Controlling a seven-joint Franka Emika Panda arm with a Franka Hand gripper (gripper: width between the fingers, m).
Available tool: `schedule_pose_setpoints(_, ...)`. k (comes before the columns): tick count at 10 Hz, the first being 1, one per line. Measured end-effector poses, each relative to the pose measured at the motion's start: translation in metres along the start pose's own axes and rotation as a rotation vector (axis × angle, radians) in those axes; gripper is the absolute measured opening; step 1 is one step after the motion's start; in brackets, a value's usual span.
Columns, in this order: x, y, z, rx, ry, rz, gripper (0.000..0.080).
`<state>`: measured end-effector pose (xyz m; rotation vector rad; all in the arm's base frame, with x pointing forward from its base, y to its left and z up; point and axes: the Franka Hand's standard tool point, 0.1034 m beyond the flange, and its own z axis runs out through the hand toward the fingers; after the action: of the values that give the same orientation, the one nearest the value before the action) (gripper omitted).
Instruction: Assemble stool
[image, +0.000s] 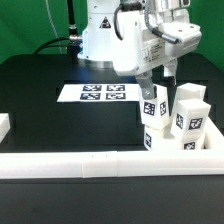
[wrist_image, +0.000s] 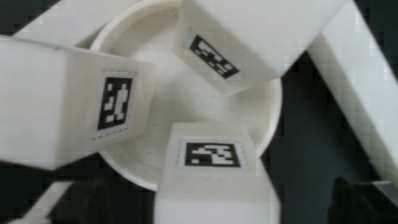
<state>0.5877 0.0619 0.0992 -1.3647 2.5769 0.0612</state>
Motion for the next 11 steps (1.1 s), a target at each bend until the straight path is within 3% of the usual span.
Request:
schedule_pose_setpoints(2, -0.006, 0.002, -0.013, -0.022, -0.023, -0.144, 0.0647)
schedule_pose_setpoints(5, -0.005, 0.001, -0.011, -0.017, -0.019, -0.382, 0.0649)
schedule_pose_setpoints(7, -0.007, -0.001, -0.012, -0.013, 0.015, -0.750, 0.0649)
schedule_pose_setpoints(11, -0.017, 0.001, -0.012, -0.033, 0.039, -1.233, 0.0649)
